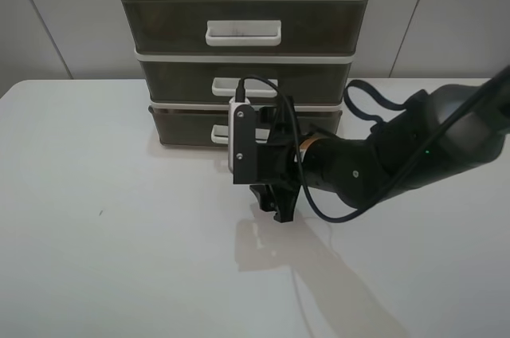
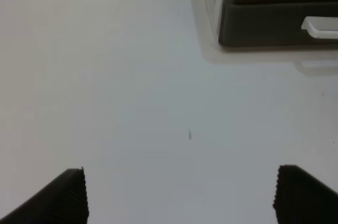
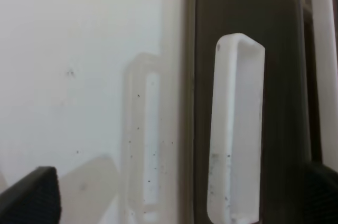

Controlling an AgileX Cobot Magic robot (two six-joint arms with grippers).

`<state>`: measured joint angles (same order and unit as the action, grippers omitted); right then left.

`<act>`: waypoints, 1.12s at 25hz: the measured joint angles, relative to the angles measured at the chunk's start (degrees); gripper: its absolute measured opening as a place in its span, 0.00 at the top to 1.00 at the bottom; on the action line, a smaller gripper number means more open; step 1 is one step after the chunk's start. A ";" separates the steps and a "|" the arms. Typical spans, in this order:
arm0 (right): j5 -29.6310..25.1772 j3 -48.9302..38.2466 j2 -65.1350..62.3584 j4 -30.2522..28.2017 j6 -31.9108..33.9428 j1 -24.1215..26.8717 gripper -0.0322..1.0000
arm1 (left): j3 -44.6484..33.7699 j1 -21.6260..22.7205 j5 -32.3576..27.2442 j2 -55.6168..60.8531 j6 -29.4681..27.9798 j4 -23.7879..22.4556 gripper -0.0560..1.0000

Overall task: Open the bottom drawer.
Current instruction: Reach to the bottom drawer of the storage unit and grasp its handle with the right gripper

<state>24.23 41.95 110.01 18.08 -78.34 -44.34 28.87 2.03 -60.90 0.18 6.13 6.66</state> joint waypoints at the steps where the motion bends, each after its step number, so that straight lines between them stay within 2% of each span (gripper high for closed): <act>1: 0.22 0.06 0.58 -0.25 0.04 0.00 0.22 | 0.00 0.00 0.00 0.00 0.00 0.00 0.27; 9: 3.34 0.13 4.34 -1.73 0.04 0.14 0.22 | 0.00 0.00 0.00 0.00 0.00 0.00 0.27; 28: 1.85 4.09 6.75 -2.68 1.93 1.44 0.22 | 0.00 0.00 0.00 0.00 0.00 0.00 0.27</act>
<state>26.08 46.04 116.76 15.40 -76.41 -42.89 28.87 2.03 -60.90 0.18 6.13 6.66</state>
